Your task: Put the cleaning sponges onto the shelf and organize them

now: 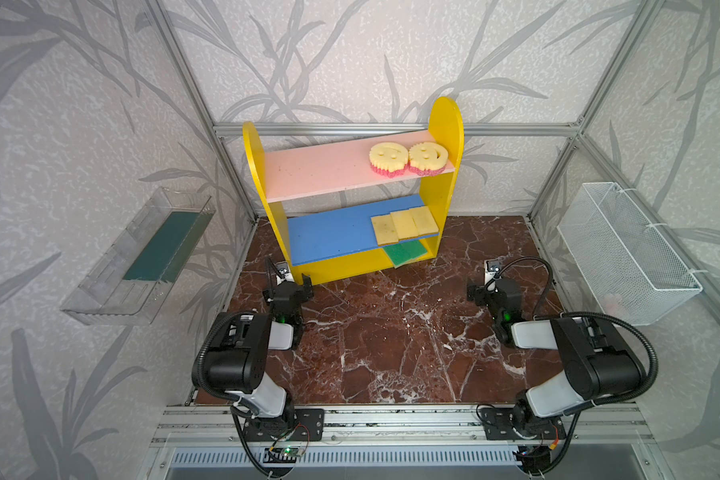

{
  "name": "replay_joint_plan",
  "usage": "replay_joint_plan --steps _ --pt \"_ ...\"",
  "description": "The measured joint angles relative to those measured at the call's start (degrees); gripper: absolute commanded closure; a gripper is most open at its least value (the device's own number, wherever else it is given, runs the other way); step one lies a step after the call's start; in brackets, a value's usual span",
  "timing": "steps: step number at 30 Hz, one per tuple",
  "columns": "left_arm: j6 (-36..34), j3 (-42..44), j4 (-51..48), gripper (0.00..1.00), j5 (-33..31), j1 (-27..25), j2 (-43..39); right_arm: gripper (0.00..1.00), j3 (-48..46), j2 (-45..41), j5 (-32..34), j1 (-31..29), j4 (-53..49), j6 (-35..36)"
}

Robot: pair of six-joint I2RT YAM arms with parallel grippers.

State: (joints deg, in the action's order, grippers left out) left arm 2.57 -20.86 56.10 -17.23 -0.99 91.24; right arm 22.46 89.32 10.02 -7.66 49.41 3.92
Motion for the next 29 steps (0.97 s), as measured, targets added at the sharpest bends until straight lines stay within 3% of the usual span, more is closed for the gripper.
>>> replay_joint_plan --steps 13,16,19,25,29 --pt "0.04 0.81 1.75 0.01 -0.28 -0.17 0.0 0.01 -0.13 -0.04 -0.74 -0.17 -0.17 0.15" --pt "0.44 7.63 11.34 0.01 -0.94 -0.42 0.02 0.01 -4.72 -1.05 -1.44 -0.26 6.27 0.46" --pt "-0.07 10.69 12.33 0.01 -0.02 -0.61 0.07 0.01 -11.26 -0.09 -1.88 -0.26 14.08 0.63" --pt "-1.03 -0.26 1.68 0.01 4.98 -0.04 -1.07 0.01 -1.09 1.27 -4.7 0.22 5.4 1.18" --pt "-1.03 -0.9 0.61 0.01 6.23 0.37 -1.29 0.01 0.96 0.33 -6.23 0.48 2.64 1.27"
